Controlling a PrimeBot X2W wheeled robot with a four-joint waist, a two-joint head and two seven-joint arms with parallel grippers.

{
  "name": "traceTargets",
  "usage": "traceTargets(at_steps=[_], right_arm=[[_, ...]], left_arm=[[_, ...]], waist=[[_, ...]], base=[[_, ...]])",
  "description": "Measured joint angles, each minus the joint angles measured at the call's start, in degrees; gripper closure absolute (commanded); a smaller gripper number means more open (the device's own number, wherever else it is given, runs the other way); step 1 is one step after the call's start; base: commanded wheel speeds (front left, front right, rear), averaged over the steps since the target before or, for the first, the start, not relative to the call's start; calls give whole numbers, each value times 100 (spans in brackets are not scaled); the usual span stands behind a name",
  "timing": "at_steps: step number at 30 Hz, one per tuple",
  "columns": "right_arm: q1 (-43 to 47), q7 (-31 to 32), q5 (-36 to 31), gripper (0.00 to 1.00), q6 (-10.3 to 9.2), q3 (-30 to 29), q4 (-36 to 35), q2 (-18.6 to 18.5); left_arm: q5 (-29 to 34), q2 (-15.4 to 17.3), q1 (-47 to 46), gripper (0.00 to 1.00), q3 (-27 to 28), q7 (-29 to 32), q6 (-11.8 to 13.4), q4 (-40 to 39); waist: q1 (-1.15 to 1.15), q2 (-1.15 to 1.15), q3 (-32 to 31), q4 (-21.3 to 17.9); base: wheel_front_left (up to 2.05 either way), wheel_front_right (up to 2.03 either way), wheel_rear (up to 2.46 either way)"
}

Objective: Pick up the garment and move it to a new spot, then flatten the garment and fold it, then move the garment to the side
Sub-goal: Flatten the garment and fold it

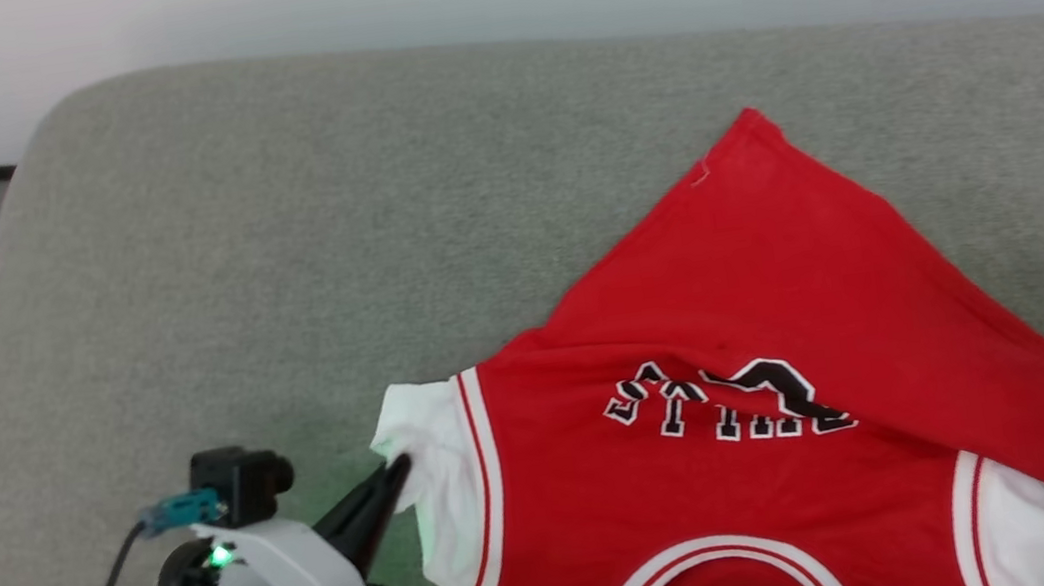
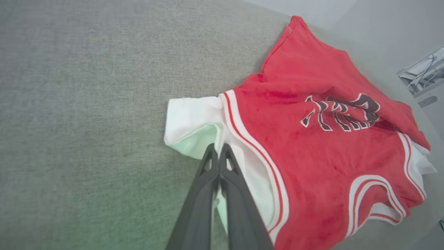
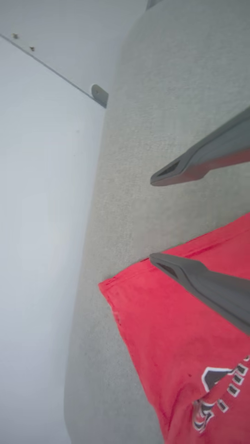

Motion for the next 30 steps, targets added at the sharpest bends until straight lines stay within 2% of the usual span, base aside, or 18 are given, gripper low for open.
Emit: traceTargets(at_steps=[3,8,16,23,30], right_arm=[[-599,-105,27,0,0,347,361,29],[-1747,-81,135,0,-1,861,1381,-63],[-3315,288,609,0,-1,2108,3348,-553],[-4077,755,1174,0,-1,3117,4393,-776],[-4572,1048,1553,0,-1,3551,5098,-903]], left_arm=[[49,-98,-55,100,-35,34,-45,13],[141,-376,-265,100,-79,63,-151,107],[377,-977,-708,100,-186,105,-498,515],[448,-1377,-928,100,-244,83,-751,903],[444,-1606,-959,100,-274,24,-899,1256]], waist=[[0,0,69,112],[0,0,232,343],[0,0,619,772],[0,0,907,1199],[0,0,1144,1509]], base=[[0,0,0],[0,0,0],[0,0,0],[0,0,0],[0,0,0]])
